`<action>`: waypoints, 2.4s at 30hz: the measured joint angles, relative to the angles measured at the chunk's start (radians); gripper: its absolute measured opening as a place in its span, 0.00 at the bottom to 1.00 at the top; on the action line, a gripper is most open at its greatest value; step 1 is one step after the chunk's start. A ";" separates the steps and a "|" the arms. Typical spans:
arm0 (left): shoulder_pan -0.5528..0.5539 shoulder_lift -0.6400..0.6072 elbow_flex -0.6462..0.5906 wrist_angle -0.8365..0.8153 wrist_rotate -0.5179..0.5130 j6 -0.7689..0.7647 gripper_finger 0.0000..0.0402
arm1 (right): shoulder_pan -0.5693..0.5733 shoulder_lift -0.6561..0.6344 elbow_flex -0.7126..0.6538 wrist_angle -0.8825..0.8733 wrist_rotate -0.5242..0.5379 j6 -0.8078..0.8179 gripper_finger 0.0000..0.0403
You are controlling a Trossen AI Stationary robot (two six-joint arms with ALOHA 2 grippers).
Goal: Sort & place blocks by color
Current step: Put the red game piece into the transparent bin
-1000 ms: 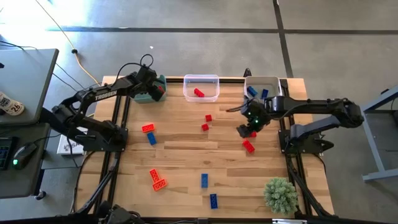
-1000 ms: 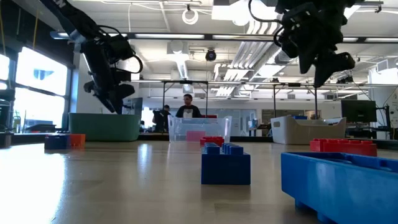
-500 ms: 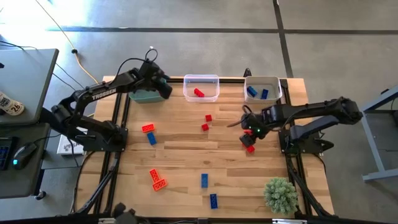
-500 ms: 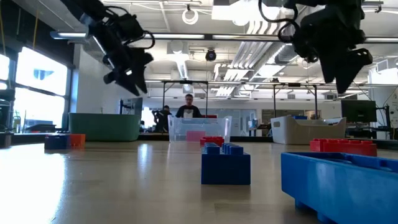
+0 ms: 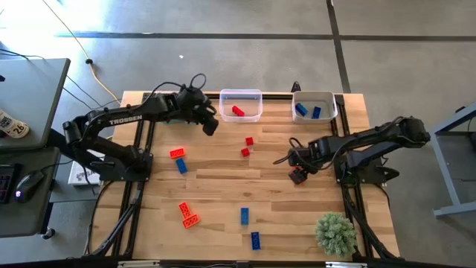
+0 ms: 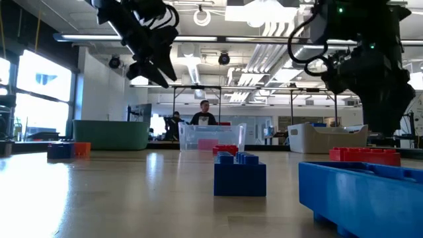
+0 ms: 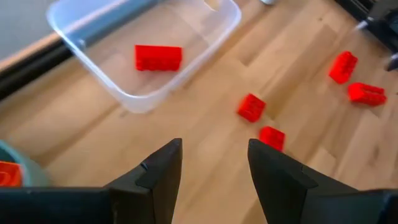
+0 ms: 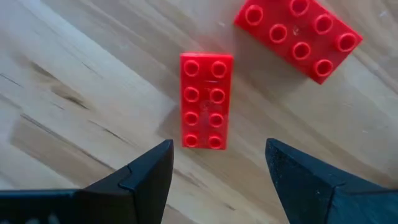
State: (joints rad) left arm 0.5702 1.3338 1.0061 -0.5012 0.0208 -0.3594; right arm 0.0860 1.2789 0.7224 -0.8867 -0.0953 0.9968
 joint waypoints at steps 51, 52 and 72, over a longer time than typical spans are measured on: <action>-0.063 0.000 0.000 0.013 -0.130 0.080 0.43 | -0.098 0.154 0.145 0.223 -0.031 -0.141 0.28; -0.053 0.000 0.000 0.018 -0.130 0.096 0.43 | -0.117 0.154 0.170 0.227 -0.018 -0.152 0.28; 0.054 0.000 0.000 0.058 -0.130 0.358 0.43 | -0.486 0.181 0.396 0.699 0.157 -0.359 0.28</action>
State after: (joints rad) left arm 0.6246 1.3338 1.0061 -0.4431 -0.1089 -0.0014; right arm -0.3999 1.4600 1.1183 -0.1875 0.0614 0.6377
